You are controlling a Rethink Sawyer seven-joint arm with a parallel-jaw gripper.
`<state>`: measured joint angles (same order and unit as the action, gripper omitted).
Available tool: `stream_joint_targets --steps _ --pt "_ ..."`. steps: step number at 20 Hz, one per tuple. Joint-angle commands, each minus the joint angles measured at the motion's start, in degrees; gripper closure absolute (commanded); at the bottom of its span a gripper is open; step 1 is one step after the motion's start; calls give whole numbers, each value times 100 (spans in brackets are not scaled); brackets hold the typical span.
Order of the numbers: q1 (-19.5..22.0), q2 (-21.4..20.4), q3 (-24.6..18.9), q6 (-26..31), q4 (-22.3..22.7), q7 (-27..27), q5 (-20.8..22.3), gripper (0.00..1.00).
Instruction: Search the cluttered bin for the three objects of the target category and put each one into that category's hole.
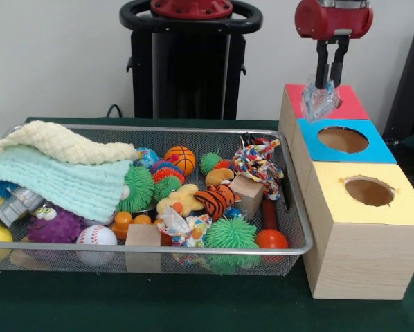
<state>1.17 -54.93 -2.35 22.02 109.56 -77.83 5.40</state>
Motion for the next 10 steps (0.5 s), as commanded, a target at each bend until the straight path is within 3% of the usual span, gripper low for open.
stream_joint_targets --steps 1,10 --pt "-12 278 -133 105 -163 -1086 -148 100" --pt "-28 429 -81 49 -258 -1081 -100 100"
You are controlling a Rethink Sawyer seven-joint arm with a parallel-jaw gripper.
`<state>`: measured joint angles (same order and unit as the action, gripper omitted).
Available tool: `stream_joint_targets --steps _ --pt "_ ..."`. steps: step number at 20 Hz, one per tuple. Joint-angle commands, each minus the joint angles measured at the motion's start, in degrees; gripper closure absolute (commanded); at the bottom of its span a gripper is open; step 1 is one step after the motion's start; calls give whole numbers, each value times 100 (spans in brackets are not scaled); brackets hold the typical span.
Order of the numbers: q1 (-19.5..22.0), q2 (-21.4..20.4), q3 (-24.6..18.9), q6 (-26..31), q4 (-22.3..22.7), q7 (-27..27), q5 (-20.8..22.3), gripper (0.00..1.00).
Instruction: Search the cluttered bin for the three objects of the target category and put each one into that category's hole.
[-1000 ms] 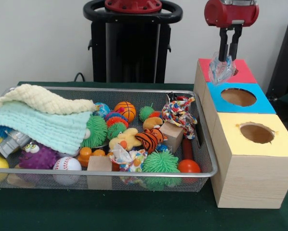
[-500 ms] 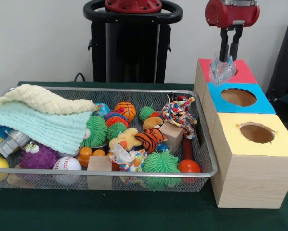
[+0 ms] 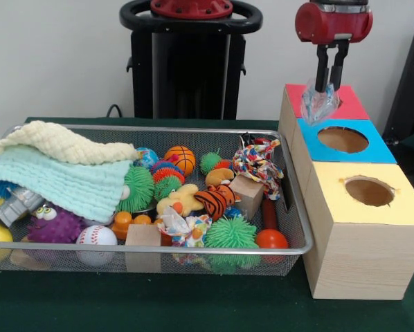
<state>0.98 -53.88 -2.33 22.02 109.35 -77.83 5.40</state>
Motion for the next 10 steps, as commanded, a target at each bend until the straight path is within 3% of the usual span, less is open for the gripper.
stream_joint_targets --steps 1,10 --pt "-19 338 -77 46 -248 -1086 -98 100" --pt "-108 396 -42 46 -296 -1143 -127 100"
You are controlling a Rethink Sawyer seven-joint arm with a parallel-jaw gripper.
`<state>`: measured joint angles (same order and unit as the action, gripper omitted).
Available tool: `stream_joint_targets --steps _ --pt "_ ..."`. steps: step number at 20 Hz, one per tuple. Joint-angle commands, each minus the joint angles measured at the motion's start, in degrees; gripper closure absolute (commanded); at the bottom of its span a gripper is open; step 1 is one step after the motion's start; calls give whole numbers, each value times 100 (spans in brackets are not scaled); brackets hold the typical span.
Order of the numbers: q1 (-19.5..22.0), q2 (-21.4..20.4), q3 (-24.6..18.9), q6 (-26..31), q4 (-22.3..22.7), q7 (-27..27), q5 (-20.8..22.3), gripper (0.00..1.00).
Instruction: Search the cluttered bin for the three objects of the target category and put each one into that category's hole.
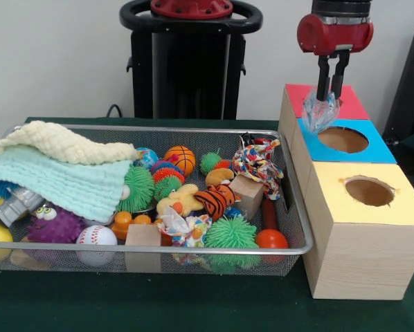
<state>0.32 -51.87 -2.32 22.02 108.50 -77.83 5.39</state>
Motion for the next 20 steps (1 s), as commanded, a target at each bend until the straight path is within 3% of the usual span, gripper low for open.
stream_joint_targets --steps 1,20 --pt "-51 203 -35 40 -214 -1149 -125 100" --pt "-235 141 141 -33 -102 -1282 -131 100"
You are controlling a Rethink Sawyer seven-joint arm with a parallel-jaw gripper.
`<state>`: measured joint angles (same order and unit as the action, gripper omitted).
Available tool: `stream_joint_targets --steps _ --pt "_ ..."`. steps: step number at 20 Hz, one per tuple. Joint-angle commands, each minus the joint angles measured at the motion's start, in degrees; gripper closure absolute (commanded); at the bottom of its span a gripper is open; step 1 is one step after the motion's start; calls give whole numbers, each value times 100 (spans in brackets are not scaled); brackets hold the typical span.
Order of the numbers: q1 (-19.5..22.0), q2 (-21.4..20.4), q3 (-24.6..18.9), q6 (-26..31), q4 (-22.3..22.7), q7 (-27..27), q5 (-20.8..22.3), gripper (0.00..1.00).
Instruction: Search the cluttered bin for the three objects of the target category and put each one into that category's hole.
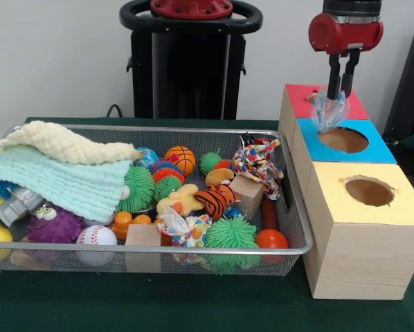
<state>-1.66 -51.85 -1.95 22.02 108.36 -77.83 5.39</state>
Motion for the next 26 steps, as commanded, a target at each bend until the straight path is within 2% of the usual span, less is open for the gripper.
stream_joint_targets --steps 1,9,18,26 --pt "-56 144 115 -29 -95 -1295 -137 100" --pt "-169 129 46 56 -134 -1290 -245 100" --pt "-33 155 -138 -30 -94 -1102 -240 100" --pt "-93 184 -90 -68 -154 -1144 -220 100"
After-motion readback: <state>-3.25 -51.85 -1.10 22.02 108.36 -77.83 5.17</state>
